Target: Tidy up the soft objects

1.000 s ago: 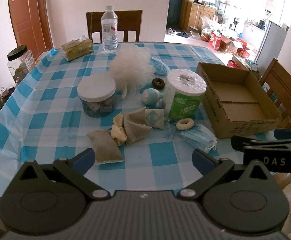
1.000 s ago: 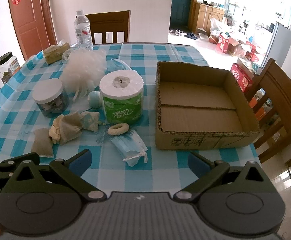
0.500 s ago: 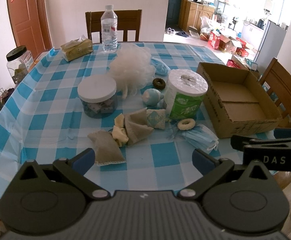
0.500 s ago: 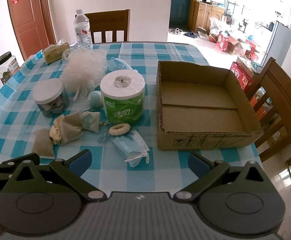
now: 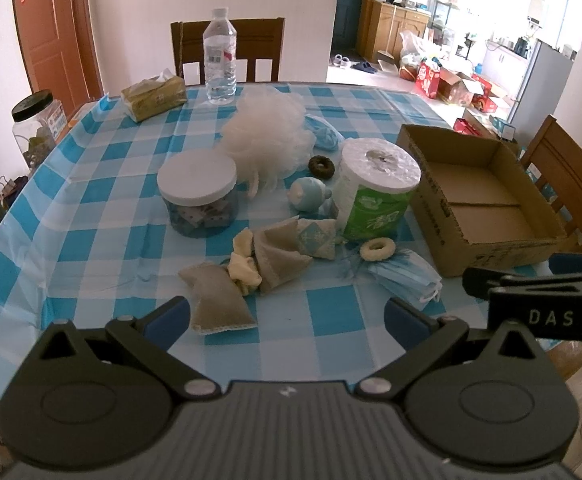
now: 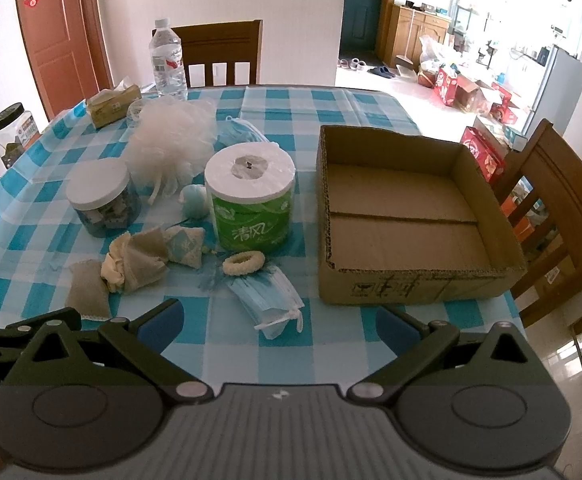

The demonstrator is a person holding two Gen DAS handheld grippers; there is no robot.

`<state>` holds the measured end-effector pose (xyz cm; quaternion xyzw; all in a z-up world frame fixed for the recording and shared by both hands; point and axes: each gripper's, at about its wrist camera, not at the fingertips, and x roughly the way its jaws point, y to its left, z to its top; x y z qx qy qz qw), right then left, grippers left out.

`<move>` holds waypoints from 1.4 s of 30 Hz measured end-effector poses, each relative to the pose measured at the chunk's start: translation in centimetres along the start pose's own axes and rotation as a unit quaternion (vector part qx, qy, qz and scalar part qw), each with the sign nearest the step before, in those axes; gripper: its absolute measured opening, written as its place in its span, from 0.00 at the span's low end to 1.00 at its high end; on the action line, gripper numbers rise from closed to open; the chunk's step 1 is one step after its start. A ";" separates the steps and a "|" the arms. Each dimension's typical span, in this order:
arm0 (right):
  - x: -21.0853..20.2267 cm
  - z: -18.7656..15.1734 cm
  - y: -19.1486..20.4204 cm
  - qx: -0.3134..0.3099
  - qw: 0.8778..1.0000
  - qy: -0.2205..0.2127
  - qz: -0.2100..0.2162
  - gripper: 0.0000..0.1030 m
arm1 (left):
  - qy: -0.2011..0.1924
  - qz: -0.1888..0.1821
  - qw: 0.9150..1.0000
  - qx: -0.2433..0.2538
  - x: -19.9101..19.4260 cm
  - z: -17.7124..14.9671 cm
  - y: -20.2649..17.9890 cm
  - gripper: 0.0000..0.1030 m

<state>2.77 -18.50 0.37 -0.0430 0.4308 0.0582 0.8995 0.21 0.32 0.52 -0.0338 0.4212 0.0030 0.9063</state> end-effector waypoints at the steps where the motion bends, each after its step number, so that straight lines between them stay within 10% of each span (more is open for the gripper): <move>1: 0.0 0.0 0.1 0.000 1.000 0.001 0.000 1.00 | 0.000 0.000 1.000 0.000 0.0 0.0 0.0 0.99; 42: 3.8 0.0 1.4 -0.059 0.998 -0.016 0.008 1.00 | -0.008 -0.035 0.998 0.053 4.7 -0.8 1.5 0.99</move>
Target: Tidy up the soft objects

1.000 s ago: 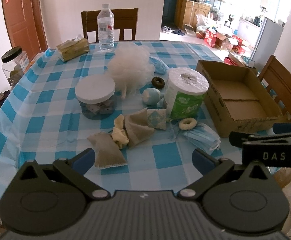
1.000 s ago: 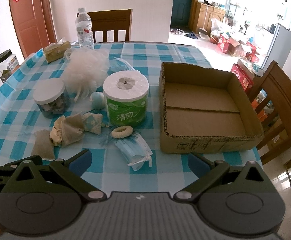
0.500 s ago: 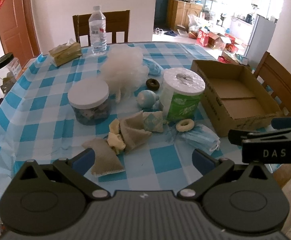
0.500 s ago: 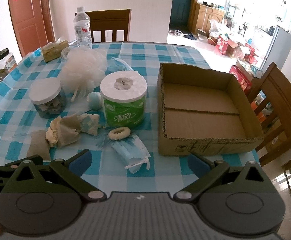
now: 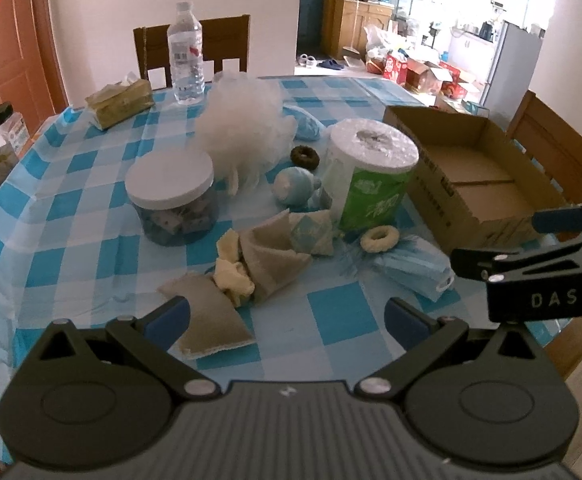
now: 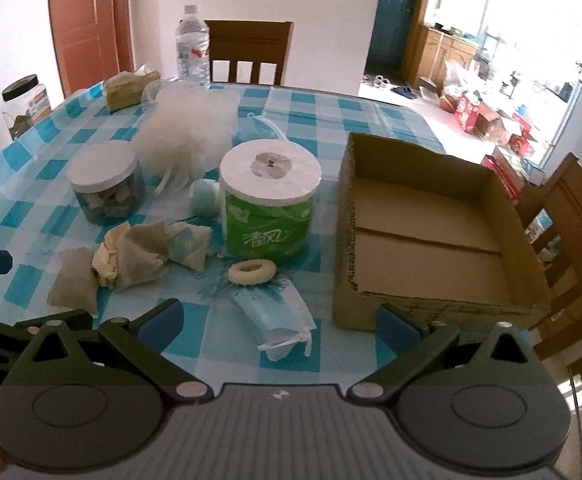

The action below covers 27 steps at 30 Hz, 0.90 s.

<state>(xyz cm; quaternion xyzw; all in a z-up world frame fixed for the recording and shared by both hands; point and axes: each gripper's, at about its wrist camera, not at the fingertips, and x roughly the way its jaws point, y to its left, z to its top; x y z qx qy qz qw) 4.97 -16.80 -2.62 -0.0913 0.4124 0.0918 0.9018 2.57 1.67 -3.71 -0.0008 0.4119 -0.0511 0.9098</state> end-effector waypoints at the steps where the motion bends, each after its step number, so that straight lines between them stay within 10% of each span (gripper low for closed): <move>1: 0.1 0.0 0.1 -0.002 1.000 -0.001 0.002 1.00 | 0.001 -0.001 1.000 0.000 0.2 -0.1 0.2 0.99; 10: 2.2 -0.2 0.7 -0.012 1.000 0.008 0.027 1.00 | 0.011 -0.017 1.000 -0.010 2.4 -1.0 1.9 0.99; 27: 5.4 -1.3 1.3 -0.018 0.997 0.049 0.052 1.00 | 0.058 0.074 0.996 -0.002 9.2 -1.0 4.9 0.99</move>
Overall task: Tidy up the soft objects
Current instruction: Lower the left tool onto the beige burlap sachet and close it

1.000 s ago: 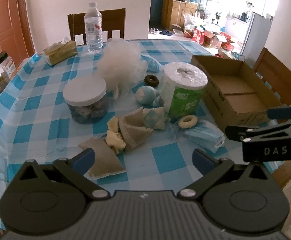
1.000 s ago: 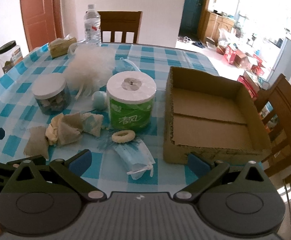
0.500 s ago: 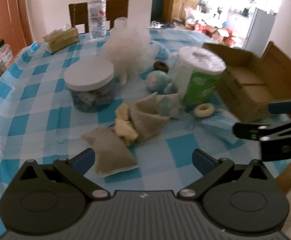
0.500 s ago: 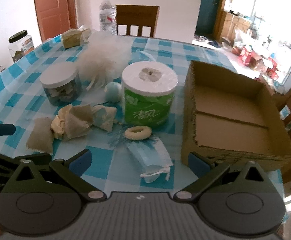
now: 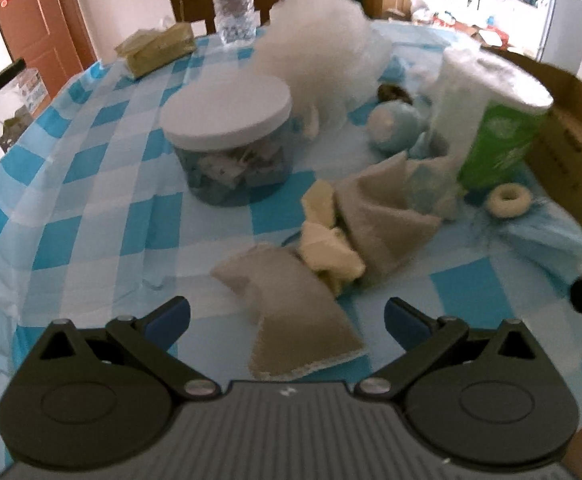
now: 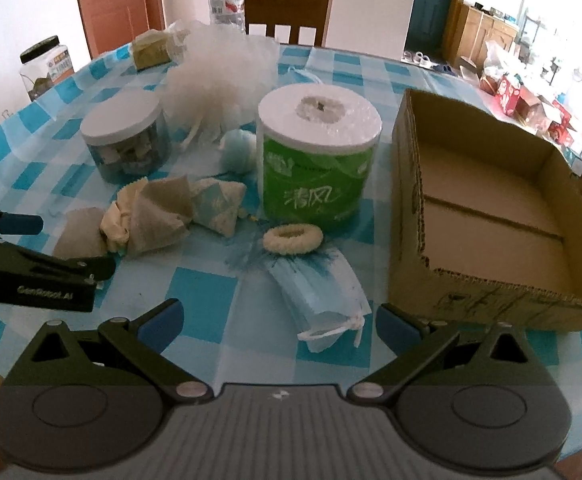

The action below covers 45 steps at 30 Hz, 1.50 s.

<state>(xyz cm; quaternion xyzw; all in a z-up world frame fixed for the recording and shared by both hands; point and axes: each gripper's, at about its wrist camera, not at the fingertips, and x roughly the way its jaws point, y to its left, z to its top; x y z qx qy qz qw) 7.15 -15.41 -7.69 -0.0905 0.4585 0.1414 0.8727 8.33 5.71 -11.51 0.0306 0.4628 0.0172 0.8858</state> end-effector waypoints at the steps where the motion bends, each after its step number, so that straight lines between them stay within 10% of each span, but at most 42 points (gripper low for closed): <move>1: 0.1 -0.1 0.0 0.001 1.000 0.002 -0.001 1.00 | 0.004 0.004 1.000 0.001 0.3 -0.1 0.0 0.99; 18: 1.5 0.1 0.6 0.000 1.000 0.024 0.009 1.00 | 0.032 0.027 0.999 -0.020 1.3 -1.1 3.8 0.99; 34: 1.9 -0.2 1.3 -0.015 0.999 0.029 0.033 1.00 | -0.006 -0.007 0.999 0.032 1.8 0.7 1.7 0.44; 45: 3.5 1.2 3.3 -0.051 0.997 0.022 0.061 1.00 | 0.005 0.006 1.000 0.001 1.4 0.3 3.7 0.40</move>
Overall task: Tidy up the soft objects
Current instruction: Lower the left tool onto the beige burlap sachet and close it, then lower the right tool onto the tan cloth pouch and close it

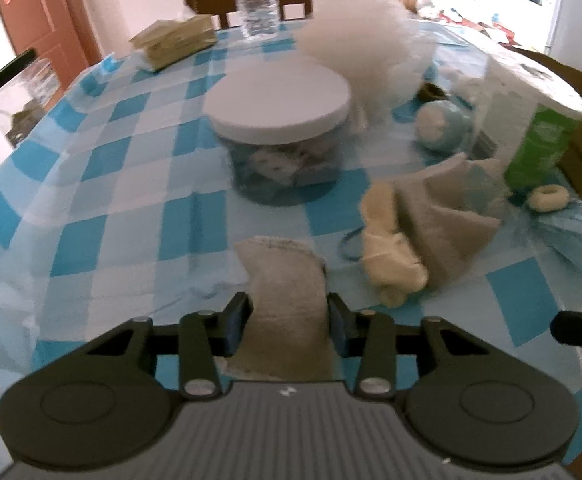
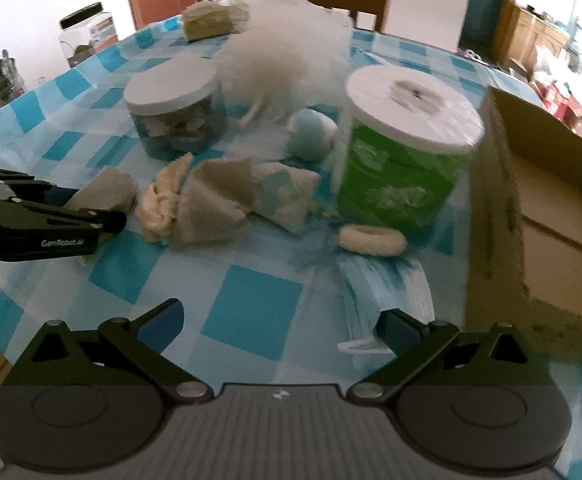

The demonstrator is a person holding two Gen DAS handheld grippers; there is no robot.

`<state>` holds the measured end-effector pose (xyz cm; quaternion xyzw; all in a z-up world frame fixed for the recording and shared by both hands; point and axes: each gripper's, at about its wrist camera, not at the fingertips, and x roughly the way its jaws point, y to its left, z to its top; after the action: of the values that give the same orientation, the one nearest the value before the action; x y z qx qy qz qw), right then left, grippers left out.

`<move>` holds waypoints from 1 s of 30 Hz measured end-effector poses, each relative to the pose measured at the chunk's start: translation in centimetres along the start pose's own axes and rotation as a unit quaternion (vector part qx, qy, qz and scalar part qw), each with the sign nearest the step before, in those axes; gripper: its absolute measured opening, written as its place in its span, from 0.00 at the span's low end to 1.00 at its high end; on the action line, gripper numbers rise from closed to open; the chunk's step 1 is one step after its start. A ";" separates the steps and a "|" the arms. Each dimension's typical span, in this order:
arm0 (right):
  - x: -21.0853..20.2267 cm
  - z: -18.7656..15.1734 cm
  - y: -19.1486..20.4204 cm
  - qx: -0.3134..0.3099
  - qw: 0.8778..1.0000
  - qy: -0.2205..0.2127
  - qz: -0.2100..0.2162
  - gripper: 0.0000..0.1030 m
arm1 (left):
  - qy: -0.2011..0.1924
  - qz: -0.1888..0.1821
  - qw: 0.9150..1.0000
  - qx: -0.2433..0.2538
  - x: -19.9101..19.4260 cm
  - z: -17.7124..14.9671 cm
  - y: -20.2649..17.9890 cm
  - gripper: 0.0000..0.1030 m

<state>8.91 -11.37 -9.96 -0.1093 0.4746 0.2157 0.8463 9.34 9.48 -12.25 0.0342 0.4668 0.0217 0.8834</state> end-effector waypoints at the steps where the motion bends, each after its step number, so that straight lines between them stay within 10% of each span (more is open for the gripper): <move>1: 0.2 0.3 0.3 -0.006 1.000 -0.003 0.002 1.00 | 0.001 0.003 1.000 -0.003 -0.1 -0.1 0.4 0.40; 27: -0.2 3.6 4.8 -0.088 0.993 -0.057 0.059 1.00 | 0.011 0.003 0.999 -0.033 0.0 -0.3 2.3 0.40; 30: 0.9 4.2 4.5 -0.083 0.994 -0.055 0.037 0.86 | 0.012 0.003 0.999 -0.033 0.0 -0.3 2.3 0.40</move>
<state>10.38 -5.50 -8.39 -0.1493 0.4116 0.2915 0.8505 9.05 11.77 -12.19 0.0063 0.4763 0.0401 0.8784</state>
